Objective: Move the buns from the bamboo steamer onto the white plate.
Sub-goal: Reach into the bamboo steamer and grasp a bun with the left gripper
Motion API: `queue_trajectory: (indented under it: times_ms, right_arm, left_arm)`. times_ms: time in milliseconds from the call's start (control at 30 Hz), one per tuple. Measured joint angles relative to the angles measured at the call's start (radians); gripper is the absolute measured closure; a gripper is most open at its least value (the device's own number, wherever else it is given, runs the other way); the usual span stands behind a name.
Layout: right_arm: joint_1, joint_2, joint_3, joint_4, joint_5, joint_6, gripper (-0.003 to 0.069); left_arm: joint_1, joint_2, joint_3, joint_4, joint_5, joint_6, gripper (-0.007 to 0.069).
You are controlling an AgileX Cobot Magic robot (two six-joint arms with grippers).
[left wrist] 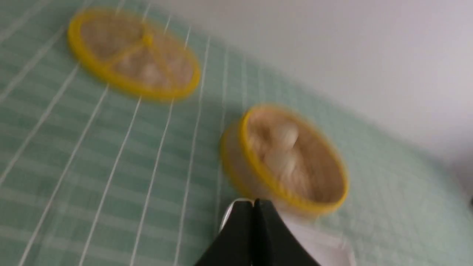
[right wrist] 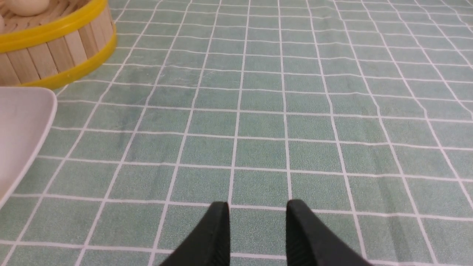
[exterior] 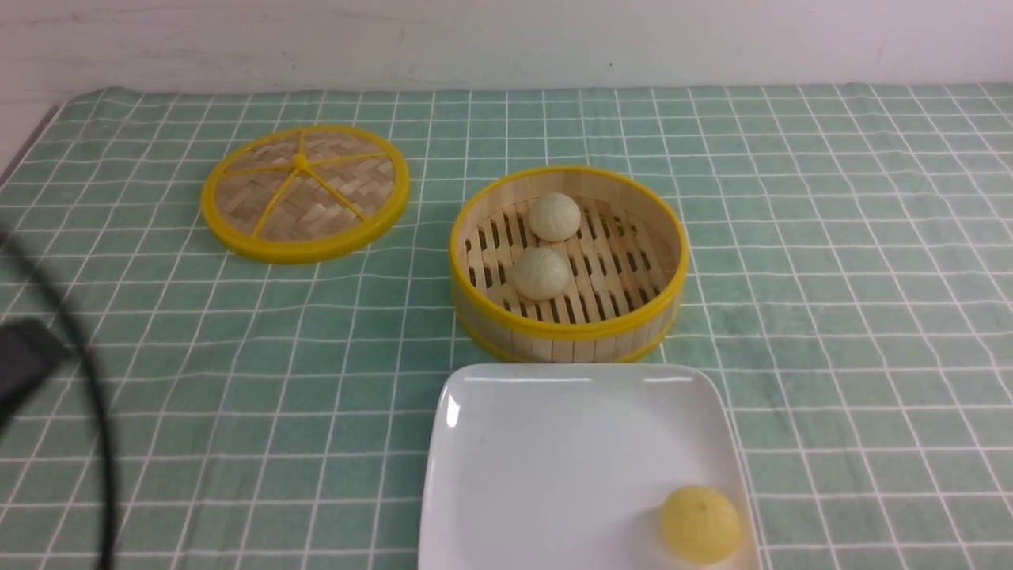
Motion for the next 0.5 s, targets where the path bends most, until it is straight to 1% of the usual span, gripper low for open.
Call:
queue_trajectory:
  times_ms: [67, 133, 167, 200, 233, 267, 300, 333, 400, 467, 500]
  right_arm:
    - [0.0, 0.0, 0.0, 0.0, 0.0, 0.0, 0.0419]
    - [0.0, 0.0, 0.0, 0.0, 0.0, 0.0, 0.0419]
    - [0.0, 0.0, 0.0, 0.0, 0.0, 0.0, 0.0419]
    - [0.0, 0.0, 0.0, 0.0, 0.0, 0.0, 0.0419]
    - [0.0, 0.0, 0.0, 0.0, 0.0, 0.0, 0.0419]
    - [0.0, 0.0, 0.0, 0.0, 0.0, 0.0, 0.0419]
    - [0.0, 0.0, 0.0, 0.0, 0.0, 0.0, 0.0419]
    - [0.0, 0.0, 0.0, 0.0, 0.0, 0.0, 0.0419]
    - [0.0, 0.0, 0.0, 0.0, 0.0, 0.0, 0.0419]
    - [0.0, 0.0, 0.0, 0.0, 0.0, 0.0, 0.0419]
    - [0.0, 0.0, 0.0, -0.001, 0.0, 0.0, 0.0419]
  left_arm:
    - [0.0, 0.157, -0.041, -0.016, 0.101, 0.025, 0.0623]
    - [0.0, 0.393, -0.114, -0.078, 0.203, 0.131, 0.0623]
    - [0.0, 0.393, -0.114, -0.078, 0.211, 0.145, 0.0623]
    - [-0.005, 0.559, -0.18, -0.174, 0.273, 0.278, 0.0623]
    - [-0.009, 0.576, -0.188, -0.199, 0.278, 0.293, 0.0623]
    - [-0.023, 0.657, -0.227, -0.25, 0.296, 0.349, 0.0623]
    - [-0.073, 0.773, -0.294, -0.34, 0.307, 0.448, 0.0623]
    - [-0.095, 0.826, -0.331, -0.375, 0.305, 0.476, 0.0623]
    - [-0.17, 0.94, -0.421, -0.419, 0.297, 0.505, 0.0623]
    - [-0.24, 1.049, -0.521, -0.431, 0.284, 0.51, 0.0623]
    - [-0.259, 1.087, -0.561, -0.43, 0.277, 0.51, 0.0623]
